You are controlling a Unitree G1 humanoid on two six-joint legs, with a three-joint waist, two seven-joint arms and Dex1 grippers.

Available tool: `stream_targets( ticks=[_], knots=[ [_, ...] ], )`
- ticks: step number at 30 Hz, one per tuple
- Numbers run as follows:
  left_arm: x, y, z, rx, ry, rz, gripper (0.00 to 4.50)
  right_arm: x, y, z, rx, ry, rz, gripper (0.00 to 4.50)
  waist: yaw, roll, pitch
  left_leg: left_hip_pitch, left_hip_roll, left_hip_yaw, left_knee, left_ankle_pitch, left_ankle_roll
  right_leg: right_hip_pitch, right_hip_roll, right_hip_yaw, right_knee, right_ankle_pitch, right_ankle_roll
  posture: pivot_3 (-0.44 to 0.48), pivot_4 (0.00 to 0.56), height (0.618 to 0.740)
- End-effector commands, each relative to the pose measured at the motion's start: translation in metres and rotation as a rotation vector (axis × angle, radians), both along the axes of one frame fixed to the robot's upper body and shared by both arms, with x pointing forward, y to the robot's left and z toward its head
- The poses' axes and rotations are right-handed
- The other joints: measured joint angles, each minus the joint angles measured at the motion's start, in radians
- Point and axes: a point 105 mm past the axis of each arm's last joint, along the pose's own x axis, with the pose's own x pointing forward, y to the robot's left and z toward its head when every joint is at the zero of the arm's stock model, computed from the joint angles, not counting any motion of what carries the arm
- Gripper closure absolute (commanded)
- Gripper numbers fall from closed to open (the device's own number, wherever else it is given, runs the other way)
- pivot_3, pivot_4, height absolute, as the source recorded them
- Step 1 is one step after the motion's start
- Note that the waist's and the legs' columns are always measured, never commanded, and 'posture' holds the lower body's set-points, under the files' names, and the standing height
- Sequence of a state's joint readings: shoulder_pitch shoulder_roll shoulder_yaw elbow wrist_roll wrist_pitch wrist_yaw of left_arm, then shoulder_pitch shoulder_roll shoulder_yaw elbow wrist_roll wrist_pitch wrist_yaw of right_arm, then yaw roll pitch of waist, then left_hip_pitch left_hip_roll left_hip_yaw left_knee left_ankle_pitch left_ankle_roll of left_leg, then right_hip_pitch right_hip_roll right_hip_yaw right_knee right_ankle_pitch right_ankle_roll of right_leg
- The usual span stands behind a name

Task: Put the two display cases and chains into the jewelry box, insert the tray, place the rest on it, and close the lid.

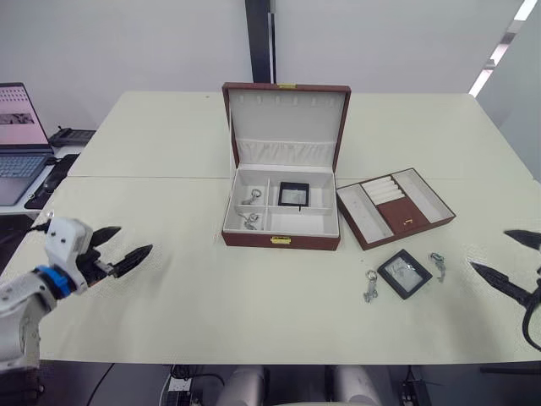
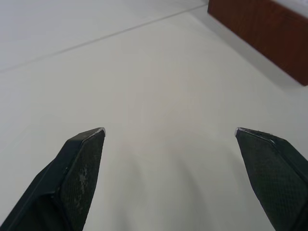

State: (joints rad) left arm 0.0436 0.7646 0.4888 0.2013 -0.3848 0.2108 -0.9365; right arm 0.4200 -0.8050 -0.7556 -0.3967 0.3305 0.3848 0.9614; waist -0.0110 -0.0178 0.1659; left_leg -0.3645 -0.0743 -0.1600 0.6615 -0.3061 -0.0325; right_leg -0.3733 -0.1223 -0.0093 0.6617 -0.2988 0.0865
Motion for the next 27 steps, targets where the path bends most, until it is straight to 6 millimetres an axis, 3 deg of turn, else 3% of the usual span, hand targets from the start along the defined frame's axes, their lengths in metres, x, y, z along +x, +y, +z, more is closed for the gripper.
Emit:
stream_targets(
  ticks=[1, 4, 12, 20, 27],
  knots=[
    [-0.010, 0.013, 0.003, -0.011, -0.025, 0.063, 0.01, -0.008, -0.010, 0.002, -0.006, -0.037, -0.056, 0.00, 0.000, 0.000, 0.000, 0.000, 0.000, 0.000, 0.000, 0.000, 0.000, 0.000, 0.000, 0.000, 0.000, 0.000, 0.000, 0.000, 0.150, 0.740],
    [-0.021, 0.016, -0.007, -0.027, 0.014, 0.080, 0.01, -0.014, -0.014, -0.007, 0.028, -0.013, -0.093, 0.00, 0.000, 0.001, 0.000, 0.000, 0.000, 0.000, 0.000, 0.000, 0.000, 0.000, 0.000, 0.000, 0.000, 0.000, 0.000, 0.000, 0.150, 0.740],
    [-0.020, 0.011, 0.001, 0.000, 0.005, 0.029, 0.01, -0.017, -0.011, -0.013, 0.030, 0.029, -0.081, 0.00, 0.007, 0.001, 0.000, 0.000, 0.000, 0.000, 0.000, 0.000, 0.000, 0.000, 0.000, 0.000, 0.000, 0.000, 0.000, 0.000, 0.150, 0.740],
    [-0.016, -0.029, 0.023, 0.025, -0.025, -0.213, 0.01, -0.017, -0.006, -0.013, 0.030, 0.052, -0.040, 0.00, 0.008, 0.002, 0.000, 0.000, 0.000, 0.000, 0.000, 0.000, 0.000, 0.001, 0.000, 0.000, -0.001, 0.000, 0.000, 0.000, 0.150, 0.740],
    [-0.024, -0.077, 0.040, 0.044, -0.012, -0.511, 0.01, -0.017, 0.008, -0.009, 0.003, 0.097, 0.054, 0.00, 0.008, 0.003, 0.000, 0.000, 0.000, 0.000, 0.000, 0.000, 0.000, 0.001, 0.000, 0.000, -0.001, 0.000, 0.000, 0.000, 0.150, 0.740]
  ],
)
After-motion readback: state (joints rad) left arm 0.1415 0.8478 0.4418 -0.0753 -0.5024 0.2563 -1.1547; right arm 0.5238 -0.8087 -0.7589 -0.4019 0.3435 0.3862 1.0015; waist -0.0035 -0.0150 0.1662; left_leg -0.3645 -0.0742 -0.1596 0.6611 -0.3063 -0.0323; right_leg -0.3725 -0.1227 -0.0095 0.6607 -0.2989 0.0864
